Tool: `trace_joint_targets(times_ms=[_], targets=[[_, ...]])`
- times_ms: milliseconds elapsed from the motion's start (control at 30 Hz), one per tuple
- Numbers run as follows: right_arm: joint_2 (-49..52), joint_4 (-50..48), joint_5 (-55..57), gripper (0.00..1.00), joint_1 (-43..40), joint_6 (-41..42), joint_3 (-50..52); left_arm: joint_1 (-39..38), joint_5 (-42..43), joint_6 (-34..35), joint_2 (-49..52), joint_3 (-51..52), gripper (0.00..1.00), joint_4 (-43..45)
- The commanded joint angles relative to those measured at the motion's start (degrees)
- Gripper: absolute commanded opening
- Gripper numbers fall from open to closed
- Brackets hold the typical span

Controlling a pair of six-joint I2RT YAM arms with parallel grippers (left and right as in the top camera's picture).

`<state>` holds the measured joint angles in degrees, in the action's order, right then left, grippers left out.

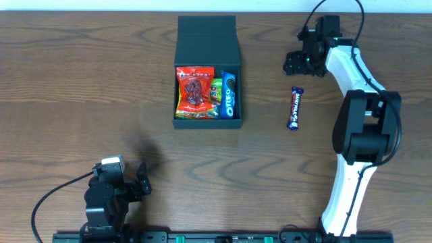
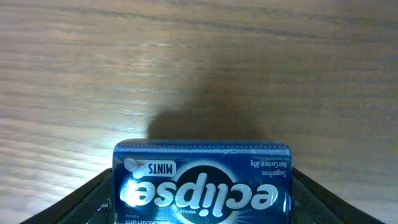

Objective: Pack container
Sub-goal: 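Lower the right gripper and grasp the Eclipse tin, then carry the Eclipse tin to the box's right side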

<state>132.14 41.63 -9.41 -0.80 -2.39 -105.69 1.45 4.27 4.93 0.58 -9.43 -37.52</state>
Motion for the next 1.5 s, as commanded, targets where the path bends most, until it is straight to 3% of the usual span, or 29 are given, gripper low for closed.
trace_joint_targets(times_ms=[0, 300, 500, 733, 800, 833, 900, 1233, 1467], targets=[[-7.50, 2.80, -1.60, 0.58, 4.31, 1.66, -4.35, 0.28, -0.42, 0.66, -0.35, 0.37, 0.95, -0.37], [-12.13, 10.75, -1.57, 0.57, 19.43, 2.05, -4.76, 0.28, -0.42, 0.66, -0.35, 0.37, 0.95, -0.37], [-12.13, 16.85, -1.66, 0.55, 26.91, -19.43, -4.76, 0.28, -0.39, 0.66, -0.35, 0.37, 0.95, -0.37], [-12.04, 18.10, -7.13, 0.59, 28.59, -32.89, -4.35, 0.28, -0.42, 0.66, -0.35, 0.37, 0.95, -0.37], [-11.69, 17.44, -7.13, 0.67, 28.63, -35.63, -4.33, 0.28, -0.39, 0.66, -0.35, 0.37, 0.95, -0.37], [-11.39, 16.90, -7.13, 0.79, 28.63, -36.04, -4.33, 0.28, -0.42, 0.66, -0.35, 0.37, 0.95, -0.37], [-11.10, 15.74, -6.38, 0.99, 28.57, -36.00, -4.33, 0.28, -0.39, 0.66, -0.35, 0.37, 0.95, -0.37], [-11.13, 10.19, 9.29, 0.99, 27.34, -23.93, -4.35, 0.28, -0.42, 0.66, -0.35, 0.37, 0.95, -0.37], [-10.45, 12.07, 13.66, 0.99, 16.61, 1.25, -3.52, 0.28, -0.42, 0.66, -0.35, 0.37, 0.95, -0.37]])
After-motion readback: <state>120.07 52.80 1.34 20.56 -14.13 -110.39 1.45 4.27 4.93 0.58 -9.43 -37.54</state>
